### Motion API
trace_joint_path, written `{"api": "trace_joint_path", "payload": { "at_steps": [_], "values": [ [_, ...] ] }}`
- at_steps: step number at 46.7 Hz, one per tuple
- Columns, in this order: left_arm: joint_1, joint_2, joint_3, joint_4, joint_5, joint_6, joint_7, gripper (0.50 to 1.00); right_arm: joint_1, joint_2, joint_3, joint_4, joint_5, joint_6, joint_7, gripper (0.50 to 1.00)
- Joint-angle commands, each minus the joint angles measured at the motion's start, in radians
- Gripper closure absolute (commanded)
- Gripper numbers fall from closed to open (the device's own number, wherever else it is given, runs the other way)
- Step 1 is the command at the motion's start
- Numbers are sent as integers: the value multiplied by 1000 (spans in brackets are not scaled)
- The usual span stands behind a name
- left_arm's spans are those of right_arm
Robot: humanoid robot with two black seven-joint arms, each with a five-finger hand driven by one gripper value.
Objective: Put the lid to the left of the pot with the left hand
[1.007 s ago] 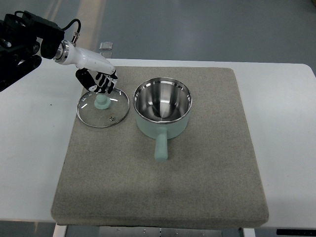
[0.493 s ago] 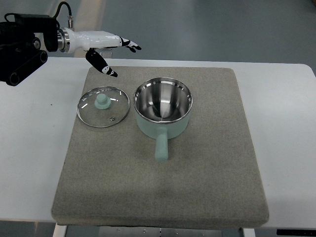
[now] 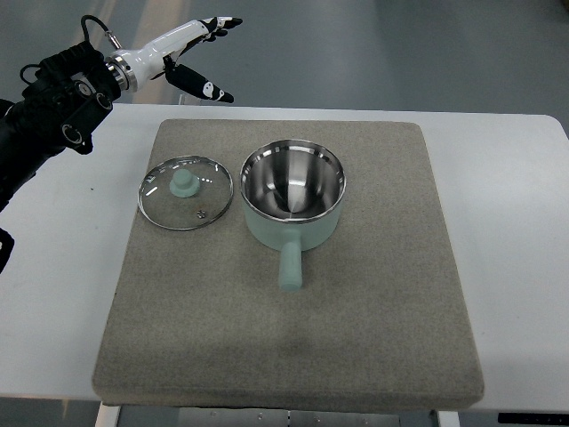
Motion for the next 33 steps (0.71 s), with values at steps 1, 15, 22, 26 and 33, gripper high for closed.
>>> {"api": "trace_joint_path", "payload": {
  "at_steps": [1, 15, 22, 26, 33],
  "values": [
    [11, -5, 0, 6, -117, 1, 0, 508, 0, 0, 0, 0, 0, 0, 0, 579],
    [58, -6, 3, 24, -539, 26, 94, 508, 0, 0, 0, 0, 0, 0, 0, 579],
    [107, -9, -6, 23, -608, 0, 94, 506, 0, 0, 0, 0, 0, 0, 0, 579],
    [130, -18, -35, 31, -661, 4, 109, 508, 0, 0, 0, 0, 0, 0, 0, 579],
    [138, -31, -95, 52, -720, 12, 255, 516, 0, 0, 0, 0, -1, 0, 0, 579]
  ]
}}
